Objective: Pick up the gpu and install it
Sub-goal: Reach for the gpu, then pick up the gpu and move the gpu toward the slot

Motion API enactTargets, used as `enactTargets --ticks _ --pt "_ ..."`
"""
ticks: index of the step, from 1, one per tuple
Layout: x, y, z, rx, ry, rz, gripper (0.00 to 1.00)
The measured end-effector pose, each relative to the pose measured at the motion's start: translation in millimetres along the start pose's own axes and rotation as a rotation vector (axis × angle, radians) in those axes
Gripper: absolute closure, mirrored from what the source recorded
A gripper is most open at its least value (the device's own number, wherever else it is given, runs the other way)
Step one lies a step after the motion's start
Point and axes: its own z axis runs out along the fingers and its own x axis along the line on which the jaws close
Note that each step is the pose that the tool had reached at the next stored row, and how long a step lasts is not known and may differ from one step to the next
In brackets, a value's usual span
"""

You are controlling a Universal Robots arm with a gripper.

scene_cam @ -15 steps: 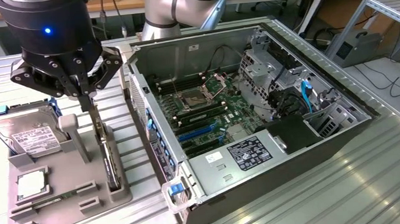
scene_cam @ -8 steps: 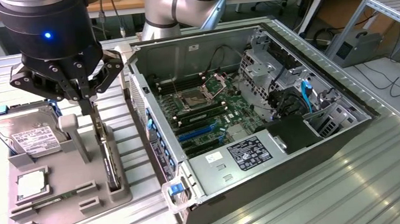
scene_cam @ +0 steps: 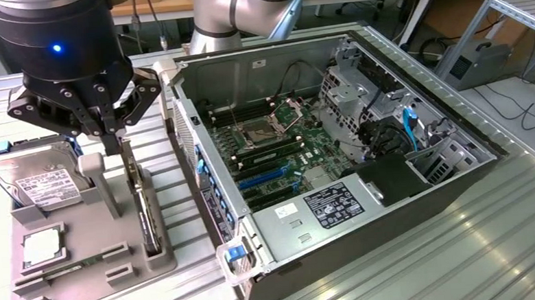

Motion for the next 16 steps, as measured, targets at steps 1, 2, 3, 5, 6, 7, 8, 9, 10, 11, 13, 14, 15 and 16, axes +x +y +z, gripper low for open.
enactTargets --ticks 1,2,3,5,6,7,8,9,10,11,13,14,15,16 --pt "0.5 0.0 -0.1 0.0001 0.0001 0.000 0.89" --pt "0.7 0.0 0.0 0.0000 0.0000 0.000 0.89" --pt "0.7 0.0 0.0 0.0000 0.0000 0.000 0.89" --pt "0.8 -0.1 0.0 0.0000 0.0000 0.000 0.89" --pt "0.8 -0.1 0.0 0.0000 0.0000 0.000 0.89" --pt "0.8 -0.1 0.0 0.0000 0.0000 0.000 0.89" --pt "0.8 -0.1 0.0 0.0000 0.0000 0.000 0.89" --pt "0.8 -0.1 0.0 0.0000 0.0000 0.000 0.89" --pt "0.8 -0.1 0.0 0.0000 0.0000 0.000 0.89" --pt "0.8 -0.1 0.0 0.0000 0.0000 0.000 0.89" --pt "0.8 -0.1 0.0 0.0000 0.0000 0.000 0.89" --pt "0.8 -0.1 0.0 0.0000 0.0000 0.000 0.89" --pt "0.8 -0.1 0.0 0.0000 0.0000 0.000 0.89" --pt "0.8 -0.1 0.0 0.0000 0.0000 0.000 0.89"
